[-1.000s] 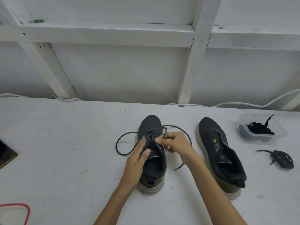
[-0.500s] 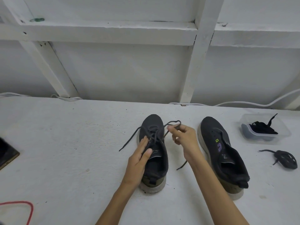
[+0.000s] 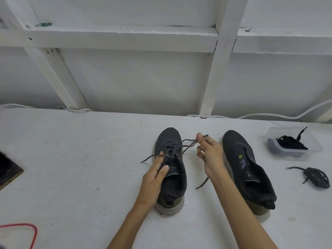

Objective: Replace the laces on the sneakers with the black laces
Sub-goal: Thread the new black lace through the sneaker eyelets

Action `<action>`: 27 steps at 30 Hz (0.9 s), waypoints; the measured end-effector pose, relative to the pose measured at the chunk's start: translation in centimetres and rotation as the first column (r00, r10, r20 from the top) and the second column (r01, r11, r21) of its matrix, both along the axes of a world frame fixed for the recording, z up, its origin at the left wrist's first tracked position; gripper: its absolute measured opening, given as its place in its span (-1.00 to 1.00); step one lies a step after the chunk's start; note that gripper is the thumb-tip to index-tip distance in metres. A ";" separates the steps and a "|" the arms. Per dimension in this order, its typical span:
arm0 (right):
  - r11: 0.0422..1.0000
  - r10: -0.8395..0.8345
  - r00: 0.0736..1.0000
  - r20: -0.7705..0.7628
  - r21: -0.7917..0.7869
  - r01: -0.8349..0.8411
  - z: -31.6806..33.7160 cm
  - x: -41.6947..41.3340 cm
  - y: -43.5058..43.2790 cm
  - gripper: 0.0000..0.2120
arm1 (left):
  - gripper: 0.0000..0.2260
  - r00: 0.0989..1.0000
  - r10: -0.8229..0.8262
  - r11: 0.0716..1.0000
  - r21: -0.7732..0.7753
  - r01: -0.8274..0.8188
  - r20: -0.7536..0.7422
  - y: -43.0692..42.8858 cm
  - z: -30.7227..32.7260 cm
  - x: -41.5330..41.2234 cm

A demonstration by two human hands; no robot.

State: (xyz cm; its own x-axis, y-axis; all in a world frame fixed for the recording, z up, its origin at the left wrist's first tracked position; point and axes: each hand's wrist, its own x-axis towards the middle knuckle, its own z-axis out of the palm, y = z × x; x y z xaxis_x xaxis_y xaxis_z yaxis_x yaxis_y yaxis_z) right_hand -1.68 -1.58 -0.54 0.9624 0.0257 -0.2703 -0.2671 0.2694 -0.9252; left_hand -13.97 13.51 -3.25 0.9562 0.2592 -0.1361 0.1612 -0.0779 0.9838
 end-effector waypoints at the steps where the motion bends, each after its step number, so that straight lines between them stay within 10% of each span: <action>1: 0.996 0.074 0.997 -0.013 -0.044 -0.074 -0.1 -0.5 0.1 -0.78 | -0.60 1.000 0.003 1.000 -0.001 -0.003 0.000 0.0 0.0 0.0; 6: 0.874 0.400 0.917 0.014 -0.308 -0.376 -0.2 -3.5 1.4 -0.86 | -0.57 1.000 0.012 1.000 0.012 -0.012 -0.004 0.0 0.1 0.0; 13: 0.996 -0.086 0.996 0.008 -0.006 0.086 1.1 0.0 -0.8 -0.85 | -0.60 1.000 0.001 1.000 0.025 -0.001 -0.005 0.1 -0.1 0.1; 19: 0.891 0.387 0.922 0.003 -0.258 -0.373 0.5 -3.8 1.5 -0.86 | -0.60 1.000 0.016 0.999 0.028 -0.016 -0.002 -0.1 0.1 0.1; 27: 0.995 -0.089 0.996 -0.002 -0.052 0.089 0.1 -1.2 0.7 -0.84 | -0.56 1.000 0.011 1.000 0.025 -0.011 -0.009 0.0 0.1 -0.1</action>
State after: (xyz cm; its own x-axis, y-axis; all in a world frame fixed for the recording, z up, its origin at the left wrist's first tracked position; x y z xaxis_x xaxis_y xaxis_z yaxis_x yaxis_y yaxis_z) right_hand -2.91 -0.89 -0.40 0.9590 -0.0738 -0.2737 -0.2487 0.2439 -0.9374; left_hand -14.03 13.50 -3.19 0.9519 0.2732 -0.1385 0.1715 -0.1005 0.9801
